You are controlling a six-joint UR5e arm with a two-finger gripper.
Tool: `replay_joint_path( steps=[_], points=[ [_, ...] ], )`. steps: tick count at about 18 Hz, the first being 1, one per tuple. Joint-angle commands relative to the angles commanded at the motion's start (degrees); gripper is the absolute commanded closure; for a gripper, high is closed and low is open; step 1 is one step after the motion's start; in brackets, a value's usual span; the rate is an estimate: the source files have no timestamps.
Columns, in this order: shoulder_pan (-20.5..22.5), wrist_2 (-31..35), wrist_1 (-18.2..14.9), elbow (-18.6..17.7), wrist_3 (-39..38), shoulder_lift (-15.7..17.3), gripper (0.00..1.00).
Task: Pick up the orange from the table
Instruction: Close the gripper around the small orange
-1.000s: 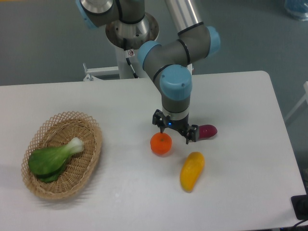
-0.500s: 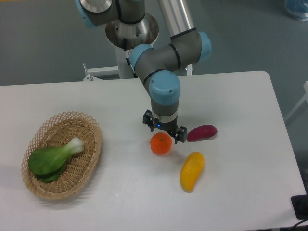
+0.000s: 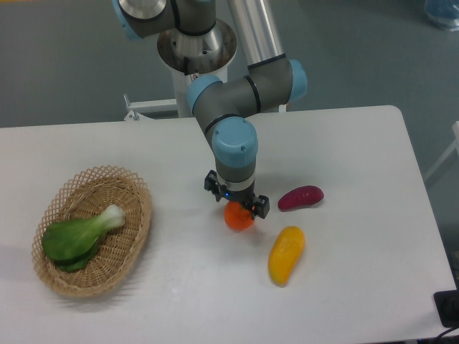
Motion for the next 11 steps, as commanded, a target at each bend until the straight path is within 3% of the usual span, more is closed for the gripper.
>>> replay_joint_path(
  steps=[5, 6, 9, 11],
  points=[
    [-1.1, 3.0, 0.0, 0.1, 0.0, -1.4, 0.0],
    [-1.1, 3.1, 0.0, 0.1, 0.0, -1.4, 0.05],
    [-1.2, 3.1, 0.4, 0.2, -1.2, -1.6, 0.39],
    [-1.1, 3.1, 0.6, 0.4, -1.6, -1.6, 0.5]
  ],
)
